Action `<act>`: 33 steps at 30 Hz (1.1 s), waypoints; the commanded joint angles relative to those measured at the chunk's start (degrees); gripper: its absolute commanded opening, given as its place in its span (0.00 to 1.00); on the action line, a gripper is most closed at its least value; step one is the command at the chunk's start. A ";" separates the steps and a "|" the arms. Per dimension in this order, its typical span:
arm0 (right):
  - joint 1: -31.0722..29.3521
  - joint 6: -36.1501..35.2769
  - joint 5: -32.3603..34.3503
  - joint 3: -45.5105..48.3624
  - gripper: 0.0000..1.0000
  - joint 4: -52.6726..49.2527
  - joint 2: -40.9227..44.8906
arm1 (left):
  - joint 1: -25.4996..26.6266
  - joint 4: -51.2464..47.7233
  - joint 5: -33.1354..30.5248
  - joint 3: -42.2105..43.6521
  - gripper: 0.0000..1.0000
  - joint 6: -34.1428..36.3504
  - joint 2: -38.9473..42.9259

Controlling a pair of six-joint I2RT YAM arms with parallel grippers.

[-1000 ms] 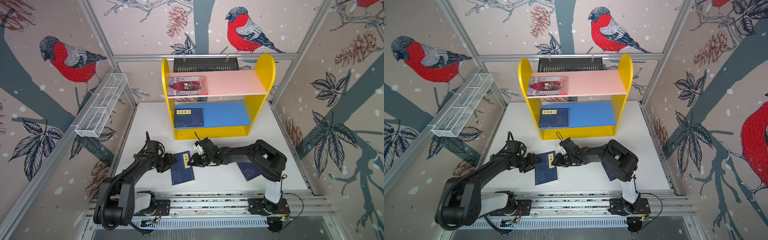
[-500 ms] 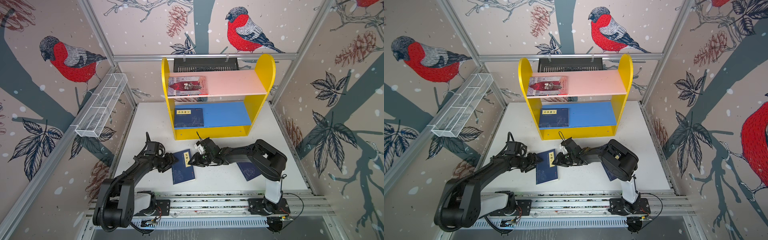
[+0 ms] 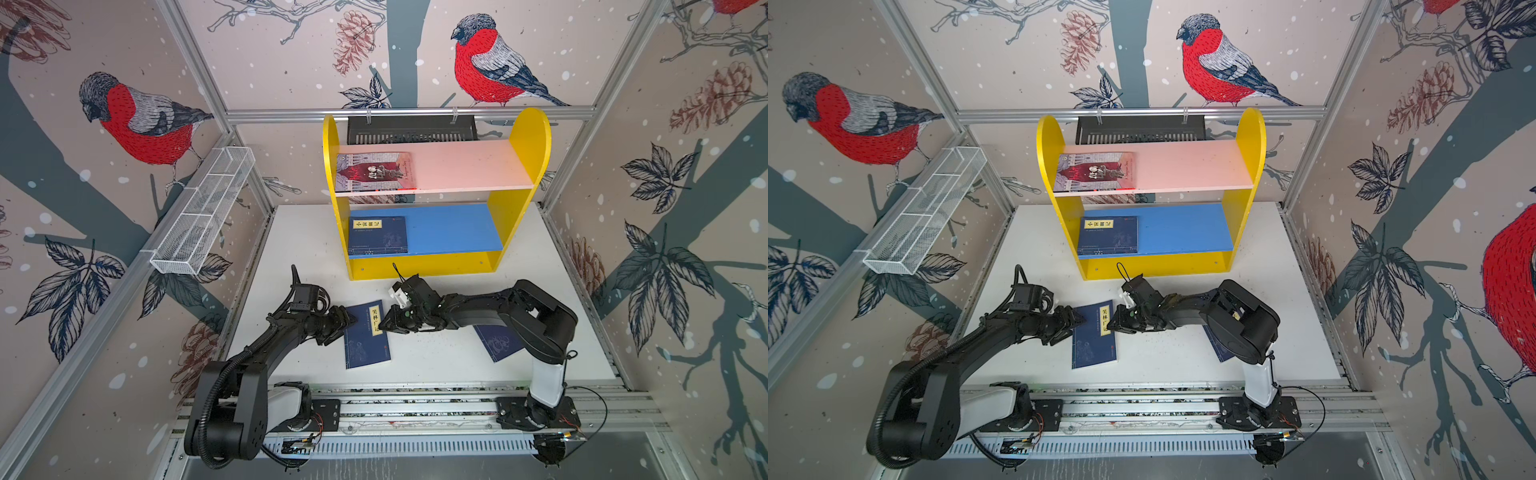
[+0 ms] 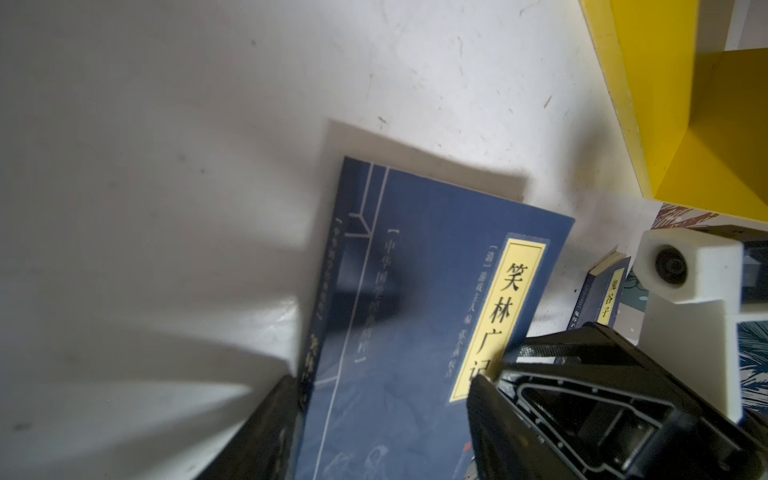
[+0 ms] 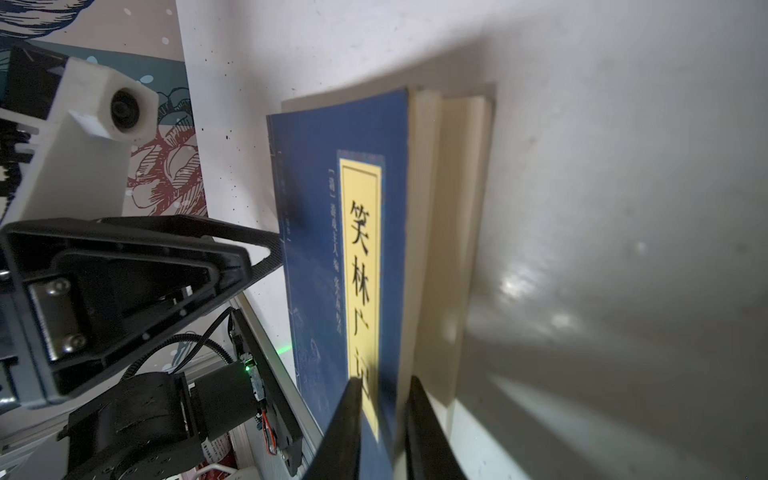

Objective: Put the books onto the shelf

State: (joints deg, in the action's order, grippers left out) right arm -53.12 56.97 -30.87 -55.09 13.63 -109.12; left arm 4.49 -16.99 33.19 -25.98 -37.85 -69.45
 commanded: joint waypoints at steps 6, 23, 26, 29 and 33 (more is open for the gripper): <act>-0.40 -1.39 -1.98 -1.27 0.22 1.75 -0.25 | 0.17 3.07 3.46 -0.13 0.65 -1.45 0.18; 0.83 -0.19 -4.65 1.63 0.03 8.32 2.55 | -4.21 3.24 3.62 0.28 0.66 -2.67 5.10; 1.47 -0.19 -5.81 2.55 0.02 9.38 4.14 | -6.13 1.89 4.31 -1.19 0.66 -1.58 5.94; 1.98 -0.35 -7.32 2.59 0.02 9.67 5.00 | -6.34 2.04 6.31 -2.27 0.66 -1.49 6.27; 2.68 -0.54 -8.72 2.70 0.01 9.71 6.33 | -6.34 3.75 9.08 -1.00 0.66 -2.80 6.43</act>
State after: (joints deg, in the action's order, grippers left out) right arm -50.72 56.84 -37.10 -52.40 20.27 -103.92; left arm -1.78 -15.14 39.29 -27.51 -40.05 -63.31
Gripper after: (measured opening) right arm 0.094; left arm 0.659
